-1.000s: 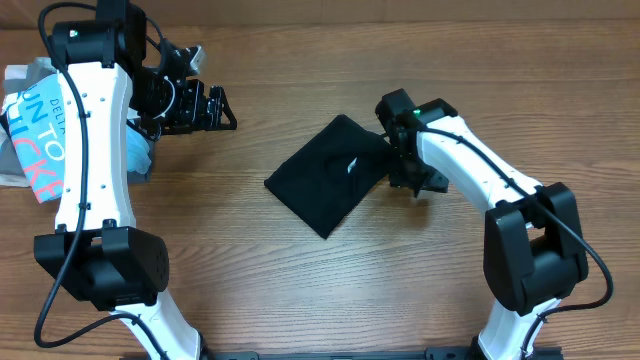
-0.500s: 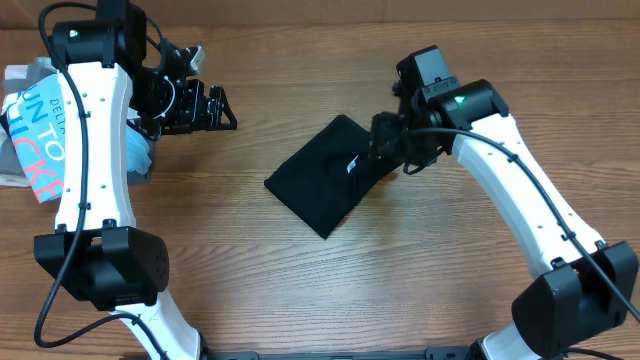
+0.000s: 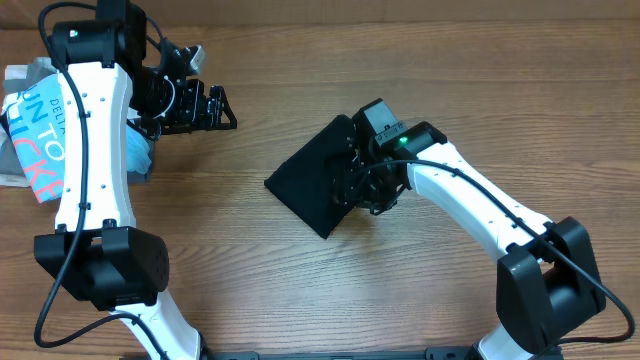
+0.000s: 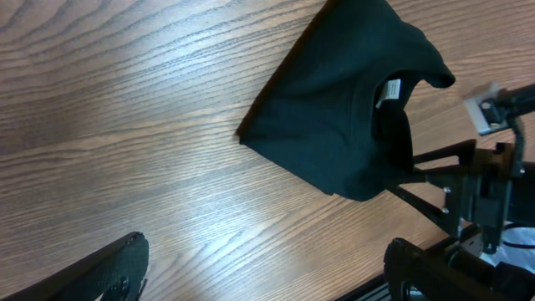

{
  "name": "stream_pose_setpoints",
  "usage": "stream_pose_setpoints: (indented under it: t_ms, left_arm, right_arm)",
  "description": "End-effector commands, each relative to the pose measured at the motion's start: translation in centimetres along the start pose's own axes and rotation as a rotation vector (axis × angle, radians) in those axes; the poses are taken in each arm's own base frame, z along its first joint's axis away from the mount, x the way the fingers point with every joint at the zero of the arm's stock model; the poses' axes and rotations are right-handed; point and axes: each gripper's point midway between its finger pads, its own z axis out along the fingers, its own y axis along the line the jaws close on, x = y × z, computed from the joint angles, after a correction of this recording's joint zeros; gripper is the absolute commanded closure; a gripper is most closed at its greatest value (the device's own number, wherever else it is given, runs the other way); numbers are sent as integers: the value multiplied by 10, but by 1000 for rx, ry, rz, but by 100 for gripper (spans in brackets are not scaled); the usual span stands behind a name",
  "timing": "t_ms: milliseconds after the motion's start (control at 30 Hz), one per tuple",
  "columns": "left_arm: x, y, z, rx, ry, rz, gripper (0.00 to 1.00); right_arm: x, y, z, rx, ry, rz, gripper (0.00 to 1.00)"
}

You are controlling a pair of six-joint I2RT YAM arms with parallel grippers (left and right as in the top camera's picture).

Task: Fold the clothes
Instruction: 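Grasp the black bundle's right side with the right gripper and rotate it, then release the bundle and lift the right gripper slightly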

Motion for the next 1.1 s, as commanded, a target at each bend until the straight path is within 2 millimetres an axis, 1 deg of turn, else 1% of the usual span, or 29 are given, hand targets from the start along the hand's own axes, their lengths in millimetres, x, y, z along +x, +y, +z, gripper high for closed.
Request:
stream_pose_setpoints:
  t_ms: [0, 100, 133, 167, 233, 267, 300, 467, 633, 700, 767, 867, 900, 933, 1033, 1067]
  left_arm:
    - [-1, 1, 4, 0, 9, -11, 7]
    - [-1, 1, 4, 0, 10, -11, 8]
    - [-1, 2, 4, -1, 10, -11, 7]
    - [-1, 2, 4, 0, 10, -11, 8]
    - [-1, 2, 4, -1, 10, -11, 7]
    - [-1, 2, 4, -1, 10, -11, 8]
    - [-1, 2, 4, -1, 10, -11, 7]
    - [-1, 2, 4, -1, 10, -11, 7]
    - [0, 1, 4, 0, 13, -12, 7]
    - [0, 1, 4, 0, 14, -13, 7]
    - [0, 1, 4, 0, 14, -13, 7]
    - [1, 1, 4, 1, 17, -15, 7]
    - [1, 1, 4, 1, 17, -15, 7]
    - [1, 1, 4, 1, 17, -15, 7]
    - [1, 1, 4, 1, 16, -14, 7]
    - [1, 1, 4, 1, 16, -14, 7]
  right_arm:
    - [2, -5, 10, -11, -1, 38, 40]
    - [1, -9, 19, -20, -12, 48, 45]
    - [1, -10, 22, -22, -14, 47, 49]
    - [2, -12, 23, -20, -13, 52, 55]
    - [5, -15, 25, -12, -6, 68, 75]
    - [6, -16, 25, -5, -2, 74, 89]
    - [8, -18, 25, 1, 4, 77, 96]
    - [27, -29, 24, 52, 76, 130, 96]
    - [43, -41, 29, 137, 108, 124, 96]
    - [50, -50, 31, 185, 116, 124, 96]
    - [58, -64, 30, 244, 132, 135, 96]
    - [69, -88, 26, 342, 160, 165, 96]
    - [73, -93, 24, 360, 173, 175, 95]
    - [74, -95, 23, 368, 179, 181, 92]
    - [75, -102, 19, 390, 186, 196, 70]
    - [75, -104, 18, 399, 184, 198, 53]
